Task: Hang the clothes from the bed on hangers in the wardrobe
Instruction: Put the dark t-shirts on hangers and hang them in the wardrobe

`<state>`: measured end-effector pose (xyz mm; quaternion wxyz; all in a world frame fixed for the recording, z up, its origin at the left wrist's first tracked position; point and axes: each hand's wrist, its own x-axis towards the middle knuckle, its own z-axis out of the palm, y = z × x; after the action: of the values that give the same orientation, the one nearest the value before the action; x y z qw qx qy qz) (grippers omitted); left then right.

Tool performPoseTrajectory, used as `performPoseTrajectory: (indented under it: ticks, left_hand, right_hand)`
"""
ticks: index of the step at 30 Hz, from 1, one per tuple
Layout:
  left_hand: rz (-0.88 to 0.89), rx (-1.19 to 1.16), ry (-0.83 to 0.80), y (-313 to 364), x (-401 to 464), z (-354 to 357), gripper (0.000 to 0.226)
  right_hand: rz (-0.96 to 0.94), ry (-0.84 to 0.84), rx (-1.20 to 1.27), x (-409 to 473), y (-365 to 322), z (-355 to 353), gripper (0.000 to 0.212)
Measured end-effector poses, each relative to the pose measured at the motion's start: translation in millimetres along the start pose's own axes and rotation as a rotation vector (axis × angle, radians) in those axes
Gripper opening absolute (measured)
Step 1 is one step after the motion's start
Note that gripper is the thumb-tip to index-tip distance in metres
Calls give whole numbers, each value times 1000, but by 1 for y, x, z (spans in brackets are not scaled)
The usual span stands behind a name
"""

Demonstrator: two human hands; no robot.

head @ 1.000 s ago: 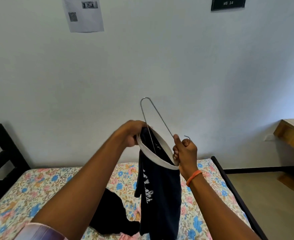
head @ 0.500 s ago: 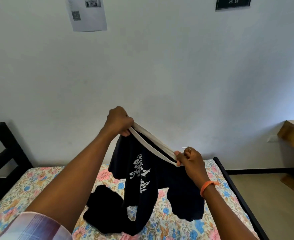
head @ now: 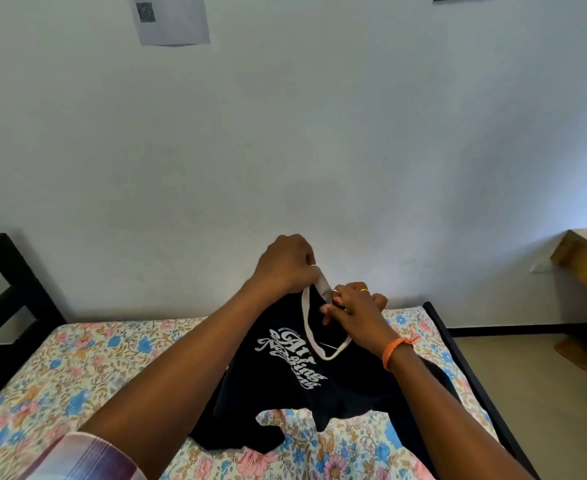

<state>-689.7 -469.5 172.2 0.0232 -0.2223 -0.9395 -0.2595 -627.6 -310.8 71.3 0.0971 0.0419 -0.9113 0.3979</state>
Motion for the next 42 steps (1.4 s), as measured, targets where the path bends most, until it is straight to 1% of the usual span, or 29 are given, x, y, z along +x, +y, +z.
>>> performPoseTrajectory:
  ticks: [3, 6, 8, 9, 12, 14, 15, 16, 17, 19, 22, 24, 25, 26, 28, 30, 31, 33, 35, 38, 40, 42]
  left_hand:
    - [-34, -249, -30, 7, -6, -2, 10]
    - [-76, -414, -131, 7, -13, -1, 10]
    - [-66, -427, -228, 0, -15, 2, 12]
    - [-70, -425, -246, -5, -17, 4, 11]
    - [-128, -449, -189, -17, -21, 8, 10]
    - [-167, -454, -185, -19, -23, 10, 11]
    - [-188, -438, -180, -18, -23, 12, 11]
    - [-214, -415, -160, -17, -23, 15, 11]
    - [-247, -395, -130, -15, -24, 18, 11]
    - [-315, -410, -55, -13, -25, 24, 10]
    - [-387, -608, 13, -9, -27, 32, 13]
    - [-400, -736, 7, -3, -27, 37, 16]
    - [-391, -769, -6, 1, -27, 39, 17]
    - [-378, -787, -22, 5, -26, 40, 16]
    - [-359, -794, -48, 5, -23, 40, 16]
    - [-329, -753, -84, -2, -21, 37, 21]
    - [-288, -685, -96, -9, -21, 36, 24]
    - [-153, -454, -98, -21, -21, 35, 27]
    - [-28, -258, -94, -34, -20, 34, 31]
    - [71, -169, -124, -50, -13, 33, 49]
    - [71, -103, -80, -54, -14, 31, 59]
    - [102, -27, 31, -53, -13, 30, 58]
  right_hand:
    - [14, -23, -91, 2, -5, -4, 35]
    - [-7, -84, -274, 3, -11, -7, 40]
    - [16, -35, -228, 4, -10, -15, 37]
    - [30, 14, -178, 5, -9, -20, 35]
    - [75, 161, -39, 9, -9, -42, 35]
    - [100, 201, -16, 9, -14, -52, 35]
    - [117, 188, 9, 9, -16, -54, 32]
    - [138, 139, 51, 9, -19, -54, 27]
    - [161, 72, 108, 9, -22, -52, 23]
    - [180, -62, 109, 9, -26, -48, 15]
    - [122, -299, -9, 6, -32, -51, 16]
    - [38, -398, -142, 4, -36, -48, 22]
    - [-2, -393, -212, 4, -37, -45, 24]
    - [-33, -348, -250, 4, -37, -42, 24]
    - [-61, -223, -216, 3, -34, -39, 22]
    - [-26, -146, -97, 2, -30, -43, 19]
    - [-6, -132, -29, 1, -28, -47, 18]
    - [13, -108, 52, 0, -27, -57, 20]
    - [5, -89, 51, 2, -28, -66, 23]
    - [-13, -96, -13, 4, -30, -74, 34]
    - [-14, -102, -5, 3, -31, -75, 35]
    - [-1, -157, 120, 3, -28, -75, 29]
